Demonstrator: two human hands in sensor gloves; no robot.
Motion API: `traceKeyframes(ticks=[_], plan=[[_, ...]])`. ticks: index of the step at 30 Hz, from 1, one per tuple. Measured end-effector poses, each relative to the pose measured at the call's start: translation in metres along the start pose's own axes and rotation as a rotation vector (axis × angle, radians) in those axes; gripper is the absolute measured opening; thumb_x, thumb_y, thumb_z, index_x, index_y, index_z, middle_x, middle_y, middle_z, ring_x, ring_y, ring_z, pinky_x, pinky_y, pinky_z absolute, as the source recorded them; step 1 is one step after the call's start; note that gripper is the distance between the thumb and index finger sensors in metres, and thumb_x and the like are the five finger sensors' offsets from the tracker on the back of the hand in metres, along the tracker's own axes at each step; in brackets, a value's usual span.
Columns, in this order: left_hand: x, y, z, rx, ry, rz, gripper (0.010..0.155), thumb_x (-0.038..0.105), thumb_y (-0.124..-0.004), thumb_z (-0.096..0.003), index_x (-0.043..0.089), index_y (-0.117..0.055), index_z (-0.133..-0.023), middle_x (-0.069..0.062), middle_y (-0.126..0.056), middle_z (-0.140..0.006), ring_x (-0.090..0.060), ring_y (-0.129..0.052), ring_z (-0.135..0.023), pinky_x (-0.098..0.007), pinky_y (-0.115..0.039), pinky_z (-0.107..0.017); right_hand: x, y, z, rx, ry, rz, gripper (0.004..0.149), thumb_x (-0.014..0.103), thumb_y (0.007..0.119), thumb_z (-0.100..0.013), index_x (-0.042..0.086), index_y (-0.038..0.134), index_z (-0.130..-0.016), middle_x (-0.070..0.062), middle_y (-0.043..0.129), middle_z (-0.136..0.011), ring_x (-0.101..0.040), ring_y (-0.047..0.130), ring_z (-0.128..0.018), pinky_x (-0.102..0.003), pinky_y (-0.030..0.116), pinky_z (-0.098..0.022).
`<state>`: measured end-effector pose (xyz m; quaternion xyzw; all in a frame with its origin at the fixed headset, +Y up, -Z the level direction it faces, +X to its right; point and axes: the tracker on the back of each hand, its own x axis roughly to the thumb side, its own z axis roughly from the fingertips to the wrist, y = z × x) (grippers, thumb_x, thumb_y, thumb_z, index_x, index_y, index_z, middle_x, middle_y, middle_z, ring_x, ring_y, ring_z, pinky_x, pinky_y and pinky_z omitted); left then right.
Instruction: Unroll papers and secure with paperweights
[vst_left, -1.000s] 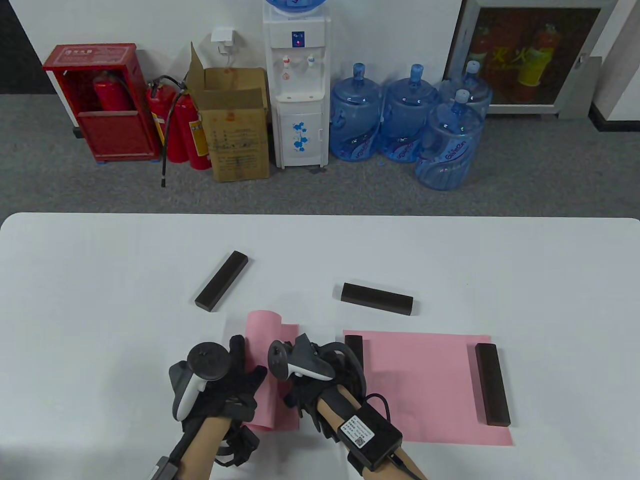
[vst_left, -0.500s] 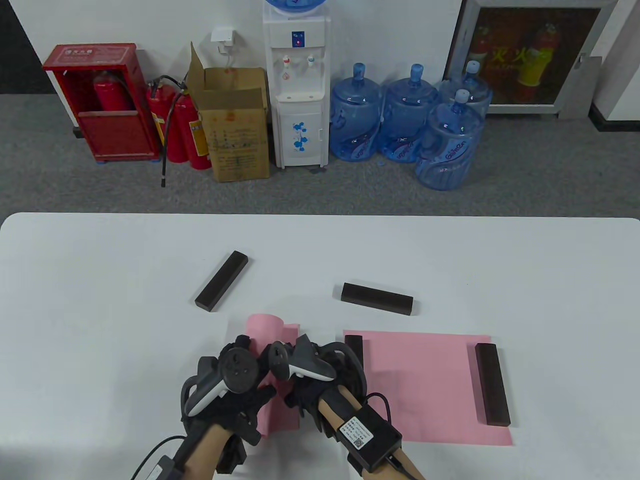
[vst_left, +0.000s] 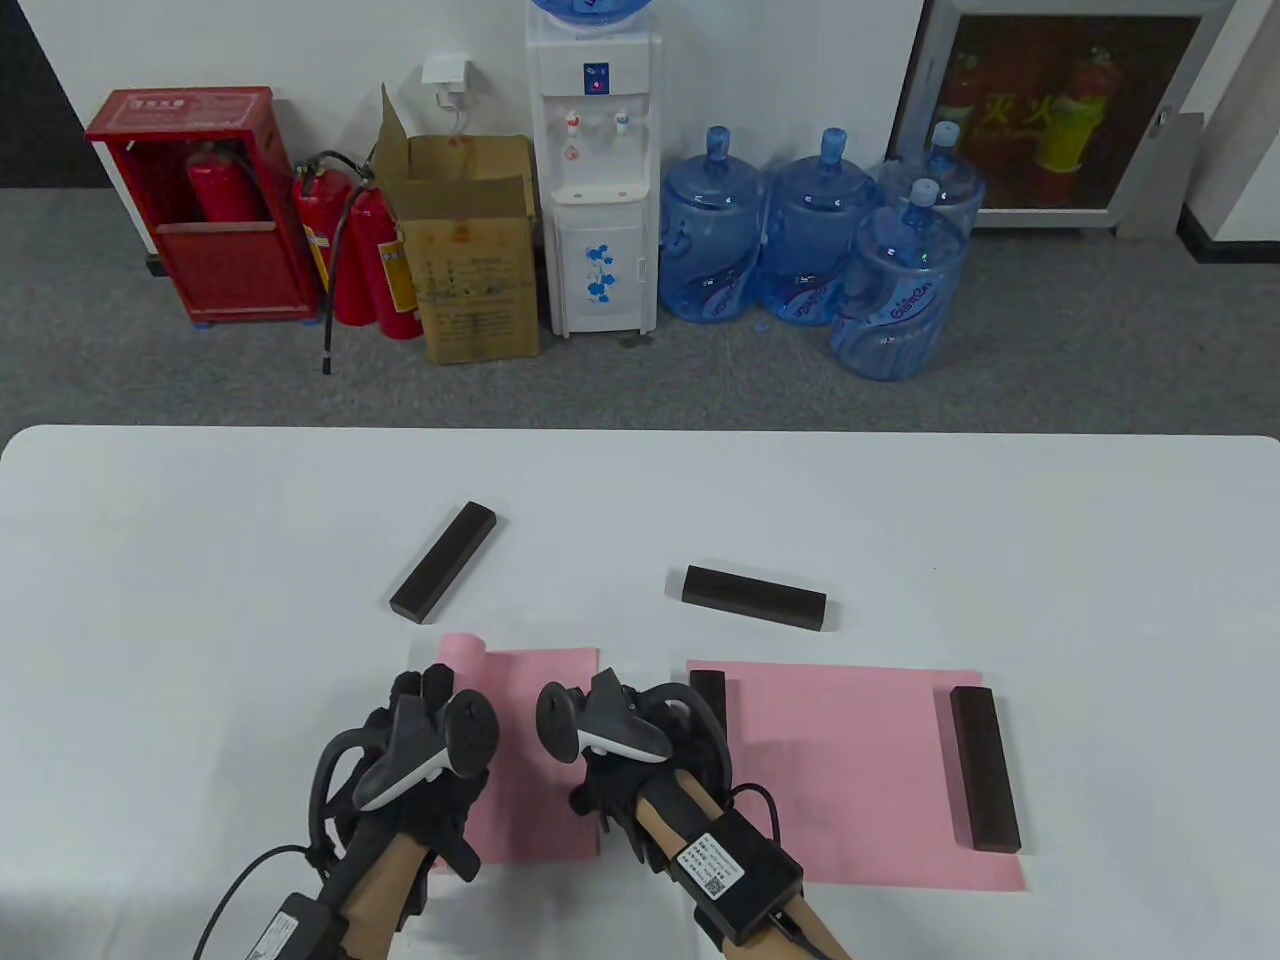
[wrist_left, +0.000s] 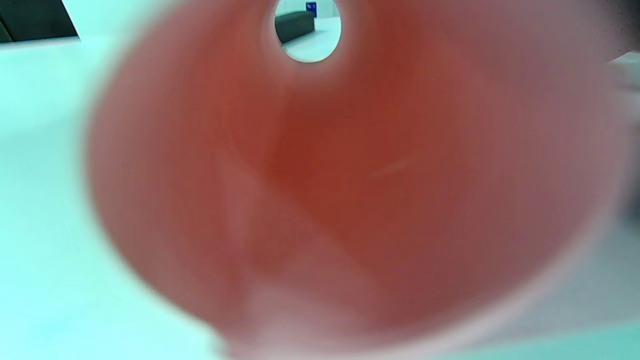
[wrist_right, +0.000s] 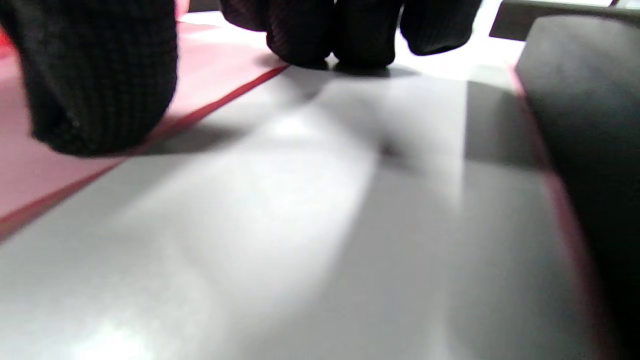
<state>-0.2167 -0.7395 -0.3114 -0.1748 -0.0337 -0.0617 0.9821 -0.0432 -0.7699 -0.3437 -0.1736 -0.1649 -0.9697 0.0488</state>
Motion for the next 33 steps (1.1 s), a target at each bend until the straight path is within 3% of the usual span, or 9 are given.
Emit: traceKeyframes(ticks=[8,23,33], plan=[[-0.038,-0.003,-0.007,-0.009,0.085,-0.066,0.051,0.050,-0.074,-0.0499,0.043,-0.071,-0.101,-0.009,-0.015,-0.124,-0.046,-0.017,-0.113,-0.063,-0.031,-0.080,0.000,-0.001,0.001,0.006,0.006,0.007,0.094,0.052,0.086,-0.030,0.026,0.040,-0.107,0.000,0.052,-0.106,-0.029,0.057,-0.103,-0.052,0.054,-0.075],[-0.151,-0.034,-0.013,-0.065,0.192,0.125,0.060,0.051,-0.073,-0.0502,0.047,-0.056,-0.108,-0.009,-0.016,-0.125,-0.044,-0.016,-0.113,-0.063,-0.029,-0.081,0.002,-0.001,0.001,0.015,0.005,0.020,0.092,0.051,0.085,-0.030,0.026,0.040,-0.107,-0.001,0.051,-0.106,-0.029,0.056,-0.103,-0.053,0.053,-0.075],[-0.172,-0.051,-0.013,-0.124,0.179,0.262,0.062,0.053,-0.071,-0.0507,0.054,-0.045,-0.107,-0.011,-0.024,-0.126,-0.045,-0.024,-0.113,-0.063,-0.031,-0.081,0.004,-0.002,0.001,0.027,0.010,0.045,0.092,0.052,0.084,-0.031,0.026,0.040,-0.107,-0.001,0.051,-0.107,-0.030,0.057,-0.103,-0.055,0.053,-0.075]])
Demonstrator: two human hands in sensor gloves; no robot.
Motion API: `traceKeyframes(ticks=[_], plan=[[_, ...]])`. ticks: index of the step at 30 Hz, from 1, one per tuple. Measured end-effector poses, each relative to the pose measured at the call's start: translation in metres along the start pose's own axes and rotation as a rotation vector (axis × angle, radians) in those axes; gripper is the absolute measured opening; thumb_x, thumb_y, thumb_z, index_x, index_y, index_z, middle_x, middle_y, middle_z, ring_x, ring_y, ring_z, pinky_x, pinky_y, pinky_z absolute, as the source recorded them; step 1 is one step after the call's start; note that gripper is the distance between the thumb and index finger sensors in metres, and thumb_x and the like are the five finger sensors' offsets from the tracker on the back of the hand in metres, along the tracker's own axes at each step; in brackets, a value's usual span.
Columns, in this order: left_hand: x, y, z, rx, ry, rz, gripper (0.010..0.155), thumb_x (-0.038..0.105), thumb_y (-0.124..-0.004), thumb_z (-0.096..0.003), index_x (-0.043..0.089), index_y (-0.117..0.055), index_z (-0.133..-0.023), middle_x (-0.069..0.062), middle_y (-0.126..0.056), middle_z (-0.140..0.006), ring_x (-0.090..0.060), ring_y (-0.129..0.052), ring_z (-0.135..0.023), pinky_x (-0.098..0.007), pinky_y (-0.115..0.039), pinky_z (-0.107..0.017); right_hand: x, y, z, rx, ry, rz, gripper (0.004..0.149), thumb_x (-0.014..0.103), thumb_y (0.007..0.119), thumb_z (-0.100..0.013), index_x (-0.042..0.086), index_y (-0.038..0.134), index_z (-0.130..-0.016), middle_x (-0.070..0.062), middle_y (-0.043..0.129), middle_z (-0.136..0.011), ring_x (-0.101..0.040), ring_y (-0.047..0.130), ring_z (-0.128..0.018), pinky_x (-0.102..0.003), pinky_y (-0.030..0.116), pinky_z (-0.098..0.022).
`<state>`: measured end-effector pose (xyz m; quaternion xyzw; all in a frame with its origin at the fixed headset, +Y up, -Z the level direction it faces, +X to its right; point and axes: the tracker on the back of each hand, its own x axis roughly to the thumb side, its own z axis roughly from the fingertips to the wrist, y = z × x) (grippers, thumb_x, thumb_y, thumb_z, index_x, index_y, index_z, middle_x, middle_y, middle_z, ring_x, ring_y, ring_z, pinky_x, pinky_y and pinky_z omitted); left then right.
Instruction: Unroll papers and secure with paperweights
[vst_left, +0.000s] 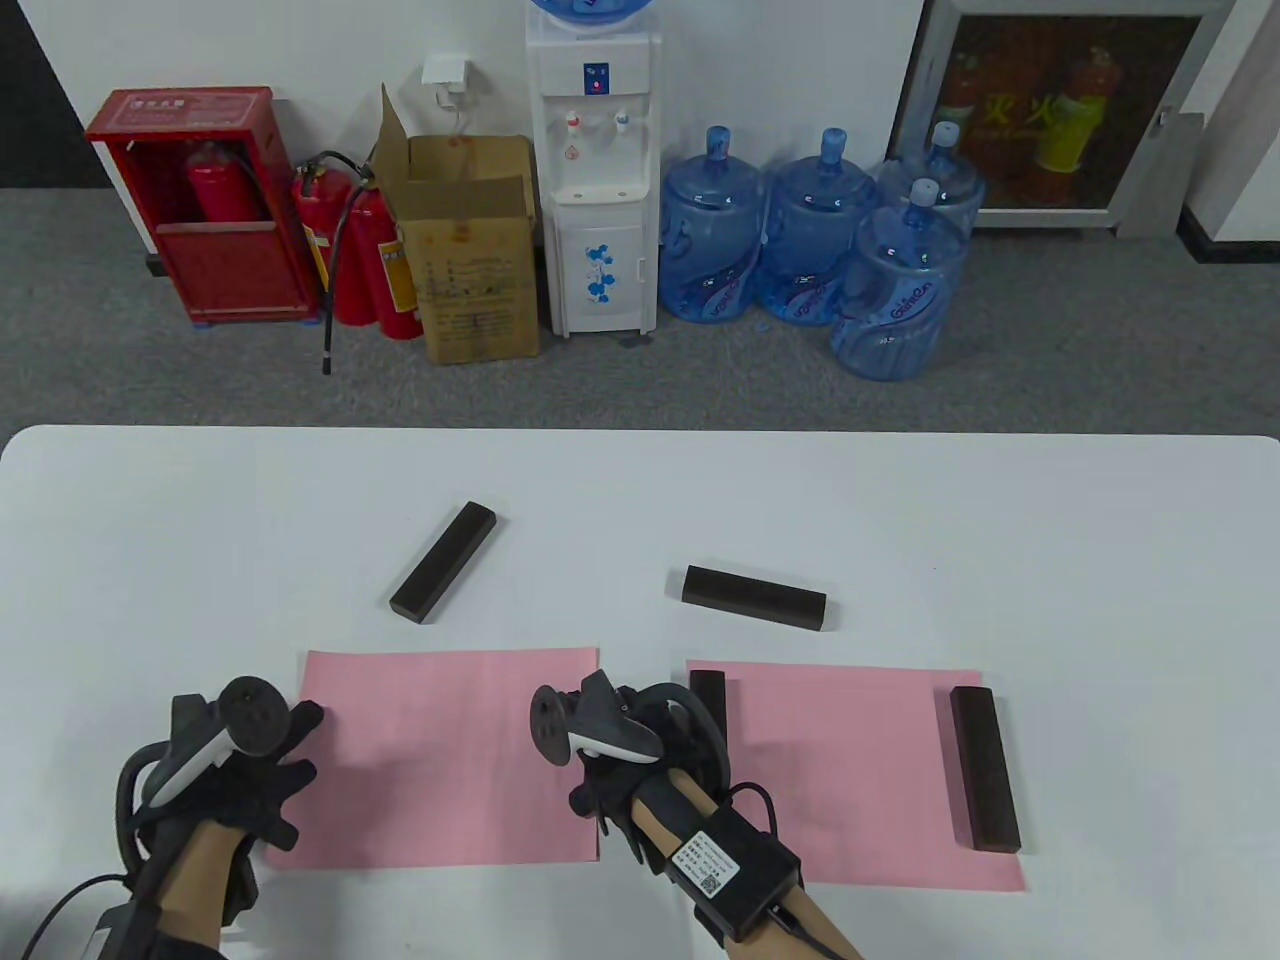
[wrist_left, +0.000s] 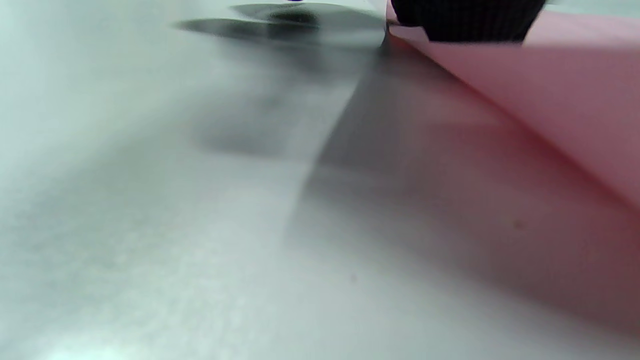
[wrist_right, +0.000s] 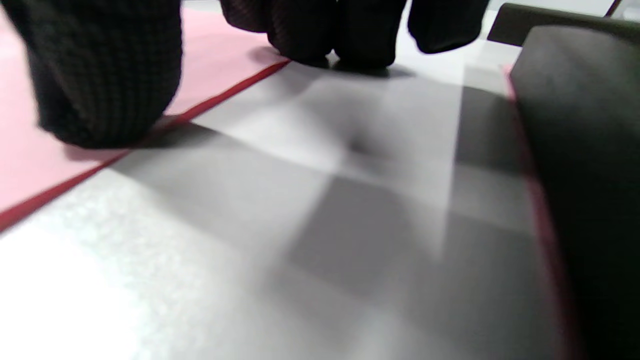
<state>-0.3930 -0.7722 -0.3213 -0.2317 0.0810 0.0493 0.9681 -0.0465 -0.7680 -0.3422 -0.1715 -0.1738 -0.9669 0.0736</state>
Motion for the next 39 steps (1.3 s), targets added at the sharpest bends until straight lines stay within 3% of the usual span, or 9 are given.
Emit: traceKeyframes(ticks=[5,8,13,17,20,25,29,32,39], plan=[[-0.001,0.000,0.001,-0.015,-0.006,0.022,0.062,0.052,-0.070,-0.0511,0.055,-0.044,-0.107,-0.011,-0.024,-0.125,-0.045,-0.025,-0.113,-0.063,-0.032,-0.080,0.001,-0.004,-0.001,0.042,-0.003,0.004,0.094,0.052,0.087,-0.033,0.025,0.037,-0.108,-0.002,0.048,-0.109,-0.032,0.057,-0.104,-0.056,0.052,-0.075],[-0.001,0.000,0.001,-0.021,-0.010,0.033,0.062,0.052,-0.070,-0.0513,0.055,-0.043,-0.107,-0.011,-0.023,-0.125,-0.045,-0.025,-0.113,-0.063,-0.031,-0.080,-0.007,-0.022,-0.002,0.025,-0.018,-0.040,0.091,0.052,0.084,-0.034,0.026,0.039,-0.108,-0.001,0.053,-0.108,-0.030,0.062,-0.103,-0.055,0.055,-0.075],[-0.001,-0.001,0.000,-0.029,-0.012,0.043,0.062,0.052,-0.070,-0.0515,0.055,-0.043,-0.107,-0.011,-0.022,-0.125,-0.045,-0.024,-0.113,-0.063,-0.031,-0.080,-0.054,-0.066,-0.013,-0.015,0.098,-0.272,0.090,0.050,0.085,-0.035,0.025,0.038,-0.108,-0.004,0.049,-0.110,-0.034,0.056,-0.105,-0.057,0.050,-0.076],[-0.002,-0.001,0.000,-0.033,-0.014,0.053,0.061,0.051,-0.070,-0.0517,0.055,-0.042,-0.107,-0.011,-0.020,-0.125,-0.045,-0.023,-0.113,-0.063,-0.031,-0.081,-0.103,-0.084,-0.032,-0.103,0.241,-0.289,0.087,0.047,0.084,-0.037,0.025,0.041,-0.108,-0.005,0.048,-0.111,-0.035,0.054,-0.105,-0.057,0.050,-0.076],[-0.003,-0.002,0.000,-0.036,-0.015,0.057,0.061,0.051,-0.070,-0.0517,0.055,-0.042,-0.107,-0.011,-0.020,-0.125,-0.045,-0.023,-0.113,-0.063,-0.031,-0.081,-0.140,-0.079,-0.052,-0.136,0.377,-0.196,0.084,0.043,0.086,-0.037,0.026,0.043,-0.108,-0.005,0.049,-0.110,-0.034,0.056,-0.104,-0.057,0.051,-0.075],[-0.003,-0.002,-0.001,-0.038,-0.016,0.060,0.061,0.051,-0.069,-0.0520,0.055,-0.042,-0.107,-0.011,-0.019,-0.124,-0.045,-0.022,-0.113,-0.063,-0.031,-0.081,-0.171,-0.055,-0.078,-0.045,0.478,-0.057,0.085,0.041,0.089,-0.036,0.029,0.043,-0.107,-0.003,0.047,-0.111,-0.031,0.057,-0.105,-0.057,0.052,-0.076],[-0.003,-0.002,-0.001,-0.039,-0.016,0.060,0.061,0.051,-0.069,-0.0520,0.054,-0.042,-0.107,-0.011,-0.019,-0.124,-0.045,-0.023,-0.113,-0.063,-0.032,-0.080,-0.183,-0.039,-0.092,-0.007,0.485,-0.070,0.085,0.037,0.091,-0.036,0.032,0.043,-0.107,0.001,0.049,-0.111,-0.028,0.061,-0.105,-0.056,0.053,-0.077],[-0.004,-0.002,-0.001,-0.040,-0.017,0.060,0.061,0.051,-0.069,-0.0520,0.055,-0.042,-0.107,-0.011,-0.020,-0.124,-0.045,-0.022,-0.113,-0.063,-0.032,-0.080,-0.187,-0.033,-0.096,0.014,0.494,-0.069,0.081,0.035,0.091,-0.036,0.034,0.049,-0.105,0.004,0.062,-0.106,-0.025,0.072,-0.098,-0.054,0.056,-0.075],[-0.004,-0.002,-0.001,-0.044,-0.019,0.054,0.061,0.051,-0.068,-0.0522,0.055,-0.041,-0.107,-0.011,-0.019,-0.124,-0.045,-0.022,-0.113,-0.063,-0.031,-0.081,-0.184,-0.041,-0.093,-0.069,0.492,-0.002,0.078,0.038,0.090,-0.034,0.033,0.055,-0.103,0.003,0.073,-0.099,-0.024,0.086,-0.086,-0.051,0.063,-0.072]])
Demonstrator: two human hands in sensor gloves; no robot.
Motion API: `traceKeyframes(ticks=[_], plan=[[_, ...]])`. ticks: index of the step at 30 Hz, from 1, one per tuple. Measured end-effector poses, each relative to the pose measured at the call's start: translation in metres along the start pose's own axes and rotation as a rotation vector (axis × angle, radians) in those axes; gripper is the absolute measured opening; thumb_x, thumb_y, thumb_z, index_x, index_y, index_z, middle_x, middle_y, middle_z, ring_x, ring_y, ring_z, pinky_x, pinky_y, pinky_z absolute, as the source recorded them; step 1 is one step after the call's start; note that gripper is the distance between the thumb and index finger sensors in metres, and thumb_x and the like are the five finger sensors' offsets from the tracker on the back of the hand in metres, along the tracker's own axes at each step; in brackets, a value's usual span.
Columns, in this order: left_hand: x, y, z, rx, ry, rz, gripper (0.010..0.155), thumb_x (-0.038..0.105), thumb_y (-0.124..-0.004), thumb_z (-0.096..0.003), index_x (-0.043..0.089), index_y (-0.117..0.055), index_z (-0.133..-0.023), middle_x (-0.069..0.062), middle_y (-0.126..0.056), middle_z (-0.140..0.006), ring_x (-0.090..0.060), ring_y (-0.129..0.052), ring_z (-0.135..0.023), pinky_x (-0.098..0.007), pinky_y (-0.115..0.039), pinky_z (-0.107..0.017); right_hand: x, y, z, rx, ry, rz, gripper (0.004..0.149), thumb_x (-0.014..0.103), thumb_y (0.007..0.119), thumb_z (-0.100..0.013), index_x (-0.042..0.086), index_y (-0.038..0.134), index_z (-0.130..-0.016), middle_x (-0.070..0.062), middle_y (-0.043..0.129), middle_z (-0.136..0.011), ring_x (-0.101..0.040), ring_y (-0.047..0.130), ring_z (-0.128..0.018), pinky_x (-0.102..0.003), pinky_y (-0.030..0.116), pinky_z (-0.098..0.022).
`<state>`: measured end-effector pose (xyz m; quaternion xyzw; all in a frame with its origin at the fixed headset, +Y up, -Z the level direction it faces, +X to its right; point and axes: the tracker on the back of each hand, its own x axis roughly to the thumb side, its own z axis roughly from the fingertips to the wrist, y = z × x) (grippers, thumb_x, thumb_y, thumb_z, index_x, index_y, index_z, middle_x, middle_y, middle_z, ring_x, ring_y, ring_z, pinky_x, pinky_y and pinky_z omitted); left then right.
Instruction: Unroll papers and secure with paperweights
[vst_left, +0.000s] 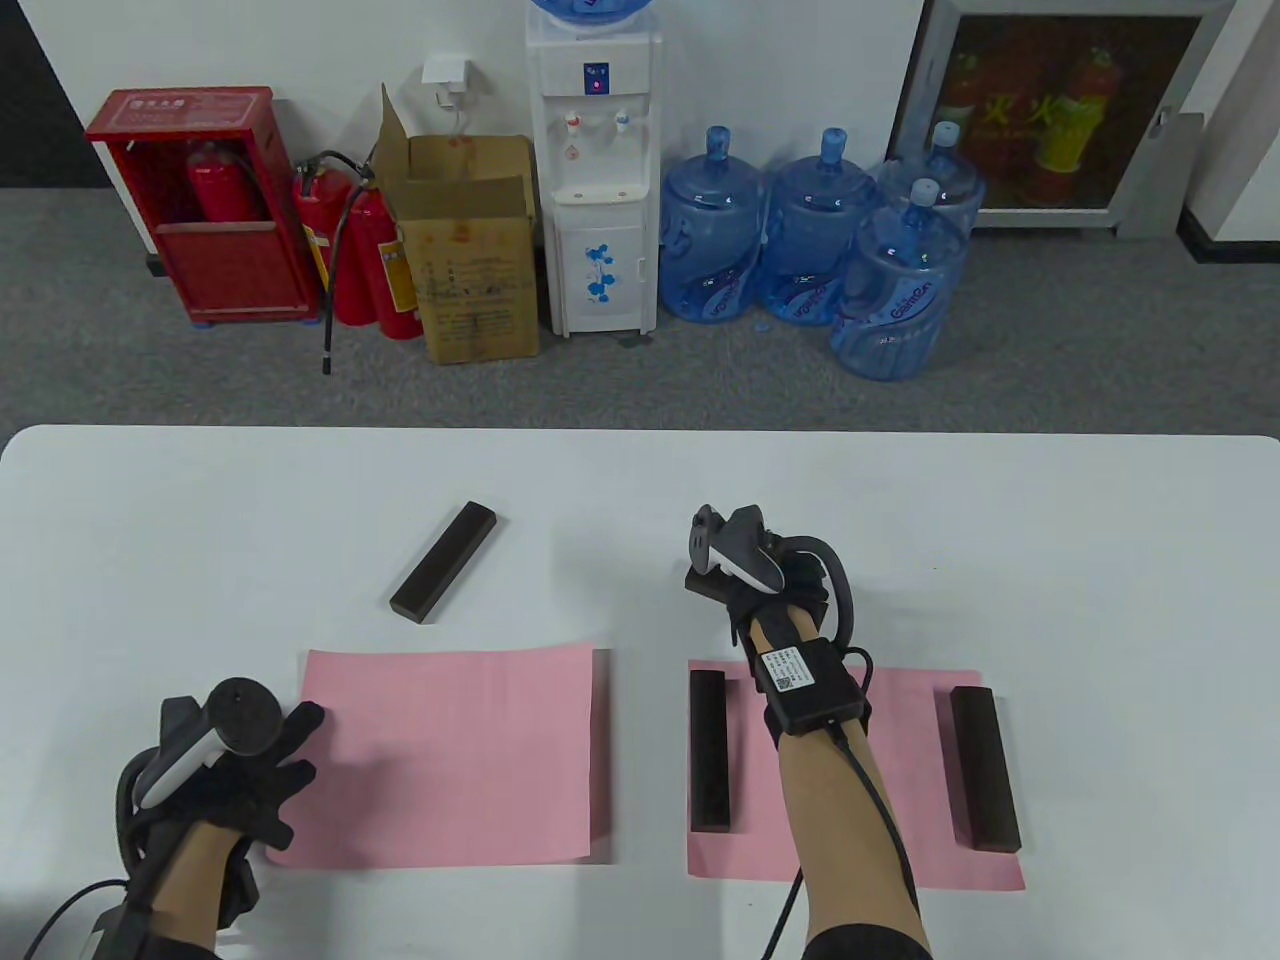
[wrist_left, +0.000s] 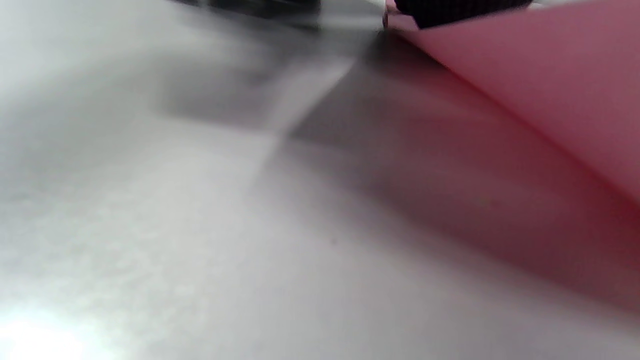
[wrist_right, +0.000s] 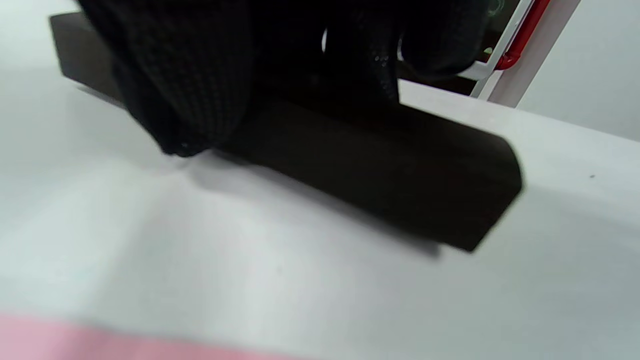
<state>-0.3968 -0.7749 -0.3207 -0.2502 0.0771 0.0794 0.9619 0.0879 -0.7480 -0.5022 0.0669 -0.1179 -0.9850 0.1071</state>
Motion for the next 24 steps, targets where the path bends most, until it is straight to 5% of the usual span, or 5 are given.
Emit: traceKeyframes(ticks=[7,11,18,24], plan=[[0.000,-0.001,0.000,-0.001,-0.003,0.005,0.061,0.051,-0.068,-0.0522,0.055,-0.040,-0.107,-0.011,-0.018,-0.124,-0.045,-0.022,-0.113,-0.063,-0.031,-0.081,0.004,-0.050,0.042,-0.159,-0.093,-0.134,0.083,0.047,0.091,-0.032,0.020,0.057,-0.103,-0.008,0.085,-0.084,-0.026,0.102,-0.060,-0.047,0.081,-0.052],[-0.001,-0.001,0.000,0.000,-0.004,0.009,0.061,0.051,-0.068,-0.0523,0.055,-0.040,-0.107,-0.011,-0.017,-0.124,-0.045,-0.021,-0.113,-0.063,-0.031,-0.081,0.015,-0.069,0.079,-0.140,-0.138,-0.322,0.085,0.051,0.089,-0.033,0.014,0.057,-0.103,-0.013,0.089,-0.076,-0.023,0.107,-0.043,-0.043,0.087,-0.039],[-0.001,-0.002,0.000,0.002,-0.005,0.013,0.061,0.051,-0.068,-0.0522,0.055,-0.041,-0.107,-0.011,-0.017,-0.124,-0.045,-0.021,-0.113,-0.063,-0.030,-0.081,0.059,-0.064,0.140,-0.118,-0.178,-0.414,0.086,0.053,0.089,-0.033,0.010,0.060,-0.101,-0.015,0.092,-0.069,-0.020,0.110,-0.030,-0.038,0.093,-0.026],[-0.001,-0.002,0.000,0.001,-0.007,0.018,0.061,0.051,-0.068,-0.0522,0.055,-0.041,-0.107,-0.011,-0.017,-0.124,-0.045,-0.020,-0.113,-0.063,-0.030,-0.081,0.097,-0.051,0.166,-0.070,-0.176,-0.419,0.085,0.053,0.089,-0.034,0.008,0.061,-0.100,-0.017,0.093,-0.067,-0.020,0.111,-0.025,-0.037,0.095,-0.022]])
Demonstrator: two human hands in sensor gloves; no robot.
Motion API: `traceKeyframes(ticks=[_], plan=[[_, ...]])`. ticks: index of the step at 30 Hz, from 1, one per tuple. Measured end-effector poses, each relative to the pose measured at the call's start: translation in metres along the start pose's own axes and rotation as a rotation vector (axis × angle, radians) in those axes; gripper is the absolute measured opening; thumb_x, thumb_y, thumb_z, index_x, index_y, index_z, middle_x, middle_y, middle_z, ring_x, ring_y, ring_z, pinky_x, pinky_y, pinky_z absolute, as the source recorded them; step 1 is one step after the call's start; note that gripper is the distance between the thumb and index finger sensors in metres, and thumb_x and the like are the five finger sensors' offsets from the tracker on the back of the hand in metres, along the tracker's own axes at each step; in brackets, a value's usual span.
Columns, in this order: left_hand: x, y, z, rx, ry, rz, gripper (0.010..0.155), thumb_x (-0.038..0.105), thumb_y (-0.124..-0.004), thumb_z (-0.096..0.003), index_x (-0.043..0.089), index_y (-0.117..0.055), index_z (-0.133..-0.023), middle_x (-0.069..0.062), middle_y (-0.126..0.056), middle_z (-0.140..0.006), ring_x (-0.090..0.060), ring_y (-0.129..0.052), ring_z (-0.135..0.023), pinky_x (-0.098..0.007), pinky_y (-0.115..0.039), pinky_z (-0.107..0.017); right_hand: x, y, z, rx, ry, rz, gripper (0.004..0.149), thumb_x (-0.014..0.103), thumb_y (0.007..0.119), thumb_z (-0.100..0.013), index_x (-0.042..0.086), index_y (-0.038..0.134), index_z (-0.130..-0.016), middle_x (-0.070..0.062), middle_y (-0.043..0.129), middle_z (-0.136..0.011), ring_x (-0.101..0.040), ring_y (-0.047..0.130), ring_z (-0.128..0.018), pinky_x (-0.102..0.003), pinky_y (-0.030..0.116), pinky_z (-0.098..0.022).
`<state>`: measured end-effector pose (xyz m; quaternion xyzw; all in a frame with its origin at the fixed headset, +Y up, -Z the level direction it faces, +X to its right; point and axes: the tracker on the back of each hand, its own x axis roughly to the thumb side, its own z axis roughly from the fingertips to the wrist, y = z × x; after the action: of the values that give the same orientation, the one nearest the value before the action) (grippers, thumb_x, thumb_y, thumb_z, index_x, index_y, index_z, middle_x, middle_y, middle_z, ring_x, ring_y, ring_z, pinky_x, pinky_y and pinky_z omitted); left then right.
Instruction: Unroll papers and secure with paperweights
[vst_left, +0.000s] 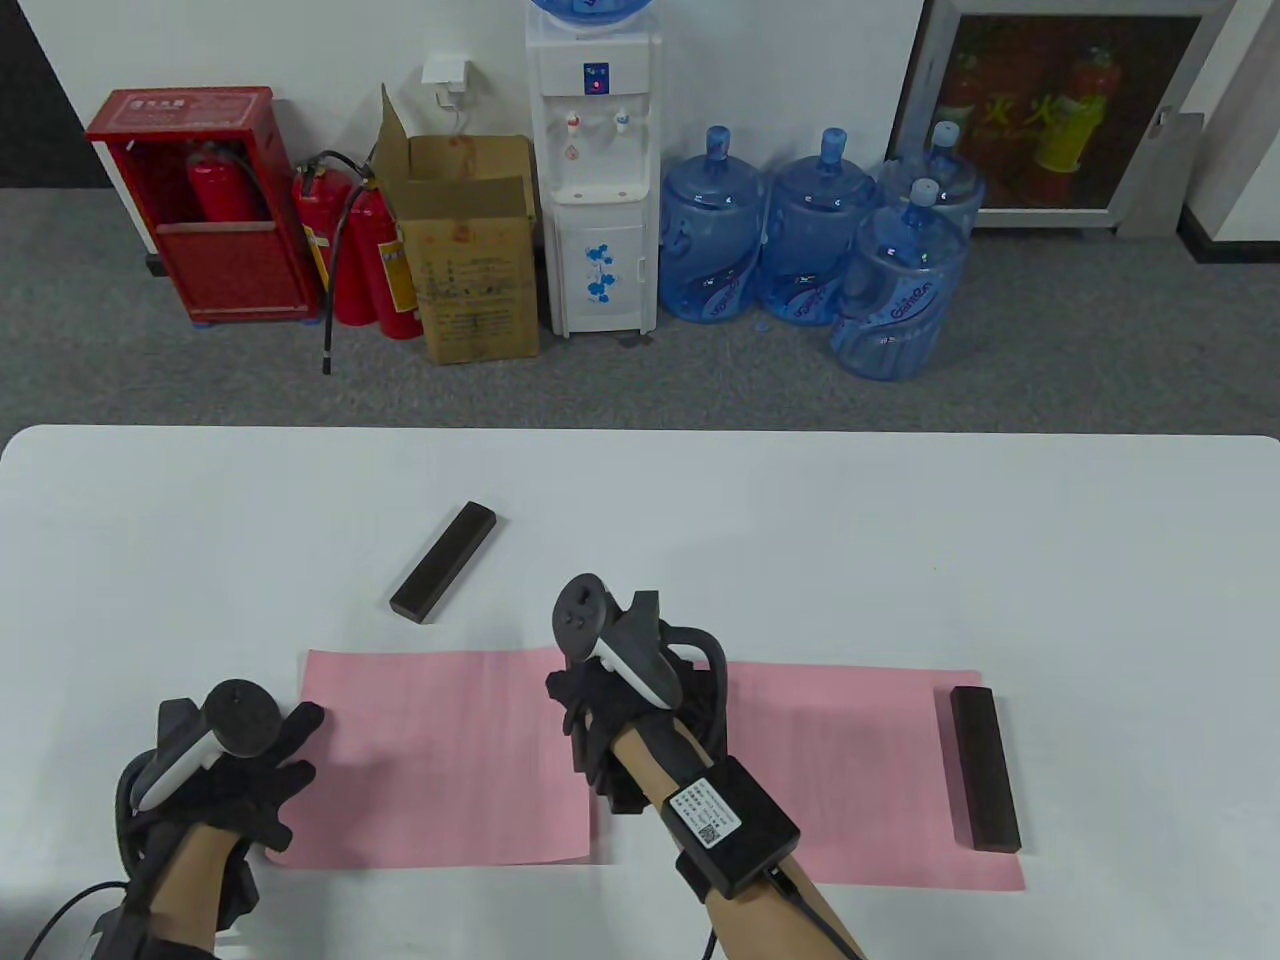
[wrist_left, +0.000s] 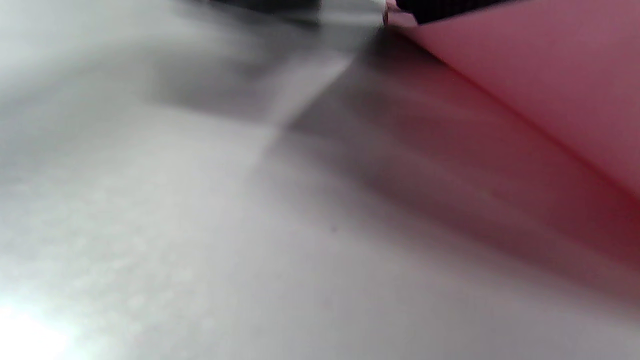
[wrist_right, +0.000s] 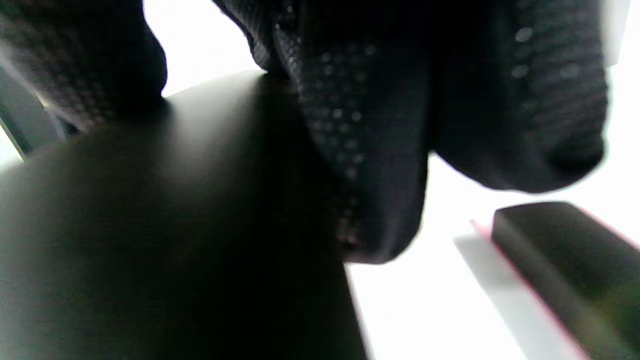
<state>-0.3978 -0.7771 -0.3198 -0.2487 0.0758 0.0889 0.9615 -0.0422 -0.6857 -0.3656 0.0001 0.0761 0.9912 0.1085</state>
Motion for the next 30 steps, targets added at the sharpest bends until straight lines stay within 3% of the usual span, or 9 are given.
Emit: traceKeyframes(ticks=[11,17,24,26,30], plan=[[-0.001,-0.001,0.000,-0.002,-0.001,0.015,0.062,0.051,-0.067,-0.0525,0.054,-0.040,-0.107,-0.011,-0.015,-0.124,-0.044,-0.019,-0.113,-0.063,-0.029,-0.081,0.018,0.067,-0.001,0.072,0.076,0.153,0.084,0.052,0.089,-0.035,0.007,0.061,-0.100,-0.019,0.092,-0.066,-0.020,0.112,-0.024,-0.036,0.097,-0.019],[-0.001,-0.002,0.000,-0.003,-0.002,0.021,0.061,0.050,-0.067,-0.0526,0.055,-0.039,-0.107,-0.011,-0.015,-0.124,-0.044,-0.018,-0.113,-0.063,-0.028,-0.081,0.025,0.079,-0.002,0.076,0.074,0.272,0.084,0.053,0.088,-0.035,0.005,0.059,-0.099,-0.018,0.092,-0.066,-0.019,0.111,-0.023,-0.035,0.097,-0.018],[-0.001,-0.002,0.000,-0.006,-0.003,0.025,0.062,0.051,-0.067,-0.0526,0.055,-0.039,-0.107,-0.011,-0.014,-0.124,-0.044,-0.017,-0.112,-0.063,-0.027,-0.081,0.026,0.079,-0.002,0.116,0.084,0.315,0.087,0.057,0.083,-0.035,0.006,0.056,-0.100,-0.017,0.091,-0.071,-0.017,0.111,-0.029,-0.038,0.096,-0.023],[-0.002,-0.002,0.000,-0.006,-0.003,0.024,0.061,0.051,-0.067,-0.0526,0.055,-0.039,-0.107,-0.011,-0.014,-0.124,-0.044,-0.017,-0.112,-0.063,-0.027,-0.081,0.022,0.069,-0.002,0.134,0.091,0.303,0.089,0.061,0.078,-0.034,0.008,0.057,-0.101,-0.016,0.089,-0.075,-0.018,0.111,-0.033,-0.040,0.095,-0.026],[-0.002,-0.002,0.000,-0.007,-0.003,0.025,0.061,0.051,-0.067,-0.0526,0.055,-0.039,-0.107,-0.010,-0.014,-0.124,-0.044,-0.017,-0.112,-0.063,-0.027,-0.081,-0.005,0.021,-0.001,0.034,0.101,0.219,0.085,0.062,0.077,-0.034,0.013,0.061,-0.102,-0.015,0.090,-0.076,-0.022,0.110,-0.037,-0.044,0.092,-0.030]])
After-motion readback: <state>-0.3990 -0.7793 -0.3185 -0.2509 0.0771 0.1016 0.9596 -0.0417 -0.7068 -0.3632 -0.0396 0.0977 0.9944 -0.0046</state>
